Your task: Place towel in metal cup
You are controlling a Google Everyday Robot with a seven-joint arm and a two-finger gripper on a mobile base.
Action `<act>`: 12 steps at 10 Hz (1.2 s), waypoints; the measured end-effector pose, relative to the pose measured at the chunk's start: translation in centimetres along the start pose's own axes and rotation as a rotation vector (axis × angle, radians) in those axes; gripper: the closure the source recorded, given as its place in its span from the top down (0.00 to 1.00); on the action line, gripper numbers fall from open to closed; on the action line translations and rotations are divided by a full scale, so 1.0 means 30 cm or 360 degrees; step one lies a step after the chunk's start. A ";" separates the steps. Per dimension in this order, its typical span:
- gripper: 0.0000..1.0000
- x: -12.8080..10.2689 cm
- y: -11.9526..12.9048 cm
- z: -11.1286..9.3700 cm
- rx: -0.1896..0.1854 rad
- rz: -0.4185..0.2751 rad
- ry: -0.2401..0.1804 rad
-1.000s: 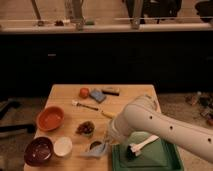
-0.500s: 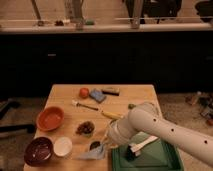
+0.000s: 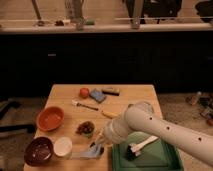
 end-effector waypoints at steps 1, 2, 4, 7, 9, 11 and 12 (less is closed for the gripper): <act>0.00 -0.003 -0.010 0.003 0.0000 -0.0009 -0.0001; 0.00 0.000 -0.017 0.004 0.0000 -0.0013 0.0005; 0.00 0.020 -0.011 0.013 -0.0011 -0.0004 0.0017; 0.00 0.078 0.036 0.019 -0.0023 0.0050 0.0038; 0.00 0.120 0.073 0.016 -0.0021 0.0092 0.0044; 0.04 0.138 0.101 0.010 -0.0025 0.0118 0.0039; 0.04 0.137 0.099 0.012 -0.0026 0.0115 0.0038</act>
